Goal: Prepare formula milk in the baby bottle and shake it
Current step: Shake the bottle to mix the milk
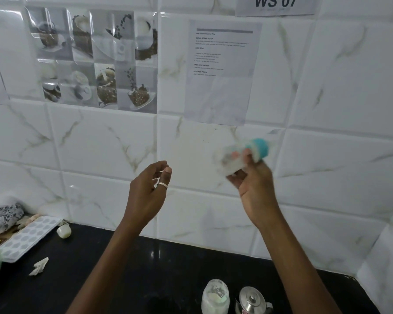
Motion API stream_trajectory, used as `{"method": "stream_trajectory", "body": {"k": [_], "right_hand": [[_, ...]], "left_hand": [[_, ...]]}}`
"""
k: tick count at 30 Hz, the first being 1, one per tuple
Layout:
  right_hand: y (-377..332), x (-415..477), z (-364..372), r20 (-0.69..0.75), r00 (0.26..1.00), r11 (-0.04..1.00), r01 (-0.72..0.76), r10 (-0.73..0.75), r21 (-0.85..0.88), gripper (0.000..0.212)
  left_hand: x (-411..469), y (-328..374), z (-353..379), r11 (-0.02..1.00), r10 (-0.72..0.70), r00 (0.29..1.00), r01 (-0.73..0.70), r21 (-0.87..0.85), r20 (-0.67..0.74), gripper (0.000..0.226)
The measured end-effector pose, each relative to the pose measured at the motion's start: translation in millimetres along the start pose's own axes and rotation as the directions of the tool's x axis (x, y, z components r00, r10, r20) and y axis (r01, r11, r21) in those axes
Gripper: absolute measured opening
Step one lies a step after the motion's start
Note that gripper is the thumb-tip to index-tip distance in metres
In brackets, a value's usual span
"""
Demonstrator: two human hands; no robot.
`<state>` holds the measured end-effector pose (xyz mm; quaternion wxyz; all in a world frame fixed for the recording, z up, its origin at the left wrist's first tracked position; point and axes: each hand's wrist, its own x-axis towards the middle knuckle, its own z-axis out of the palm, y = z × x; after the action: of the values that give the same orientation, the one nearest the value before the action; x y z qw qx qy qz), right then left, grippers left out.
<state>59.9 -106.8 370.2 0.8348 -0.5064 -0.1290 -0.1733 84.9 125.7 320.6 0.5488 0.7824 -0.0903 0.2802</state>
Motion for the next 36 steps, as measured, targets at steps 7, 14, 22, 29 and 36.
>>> {"method": "stream_trajectory", "body": {"k": [7,14,22,29,36], "right_hand": [[-5.8,0.9,0.0,-0.085,0.996,0.988,0.024,-0.011,0.153,0.056],[8.4,-14.3,5.3,0.163,0.981,0.965,-0.062,0.106,-0.255,0.059],[-1.0,-8.3,6.0,0.023,0.999,0.999,-0.031,0.032,-0.037,0.052],[-8.5,-3.5,-3.4,-0.062,0.998,0.976,0.034,-0.021,0.215,0.043],[4.8,-15.8,-3.9,0.140,0.989,0.985,-0.021,0.045,-0.169,0.059]], "left_hand": [[-1.8,2.1,1.2,1.000,0.003,1.000,-0.003,-0.005,0.002,0.036],[-1.3,2.8,-0.6,1.000,0.000,1.000,0.000,-0.007,0.006,0.037],[-3.5,3.0,-3.0,1.000,-0.003,1.000,0.003,-0.004,-0.001,0.036],[-6.7,0.9,-3.0,1.000,-0.015,1.000,0.015,-0.007,0.000,0.037],[-6.5,0.3,-2.1,1.000,-0.017,1.000,0.017,-0.011,0.012,0.038]]}}
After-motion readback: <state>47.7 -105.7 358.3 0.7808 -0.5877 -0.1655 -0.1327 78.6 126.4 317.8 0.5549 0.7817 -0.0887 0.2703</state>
